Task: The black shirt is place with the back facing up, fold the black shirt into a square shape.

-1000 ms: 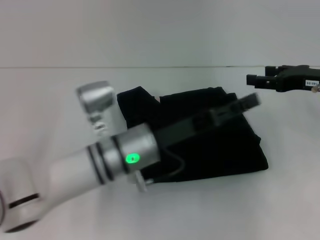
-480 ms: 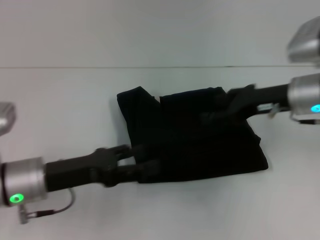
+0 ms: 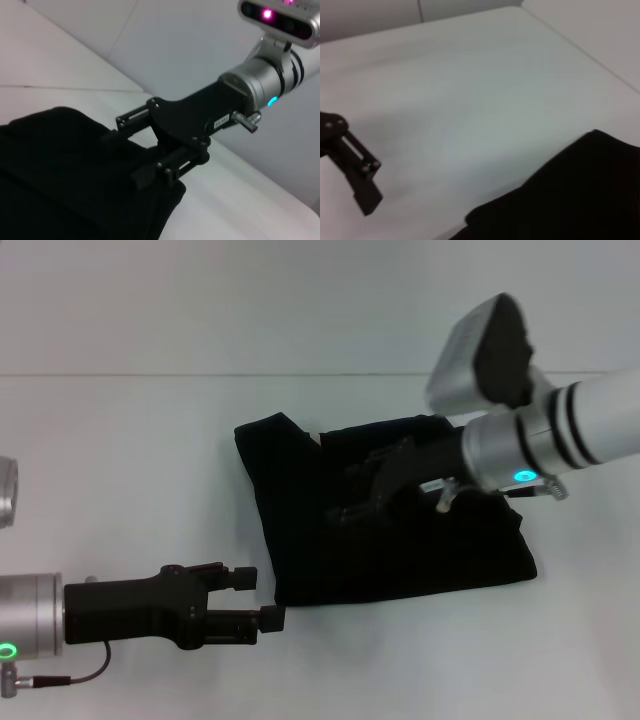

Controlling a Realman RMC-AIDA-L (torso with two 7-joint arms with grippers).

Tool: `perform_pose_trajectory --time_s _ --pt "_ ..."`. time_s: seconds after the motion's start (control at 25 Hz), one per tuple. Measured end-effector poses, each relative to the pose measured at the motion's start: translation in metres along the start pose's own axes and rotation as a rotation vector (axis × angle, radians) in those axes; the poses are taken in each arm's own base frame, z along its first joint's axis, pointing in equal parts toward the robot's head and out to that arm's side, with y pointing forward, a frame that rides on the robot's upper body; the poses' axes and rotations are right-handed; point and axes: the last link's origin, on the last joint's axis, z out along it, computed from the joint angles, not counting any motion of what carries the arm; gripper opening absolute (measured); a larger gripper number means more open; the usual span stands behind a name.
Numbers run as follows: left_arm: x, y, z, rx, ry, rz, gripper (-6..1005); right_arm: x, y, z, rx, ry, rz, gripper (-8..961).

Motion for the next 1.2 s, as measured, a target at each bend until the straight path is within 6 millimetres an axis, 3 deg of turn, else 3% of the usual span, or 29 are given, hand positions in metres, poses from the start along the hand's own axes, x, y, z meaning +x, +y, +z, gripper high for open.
perform_pose_trajectory --time_s 0.84,1.2 --pt "0.009 -0.003 0.0 0.006 0.023 0.008 888 -0.007 0.01 0.015 -0.016 0.056 -0.09 683" --pt "0.011 -0.006 -0.001 0.019 0.03 0.01 887 -0.009 0.01 0.016 -0.013 0.061 -0.108 351"
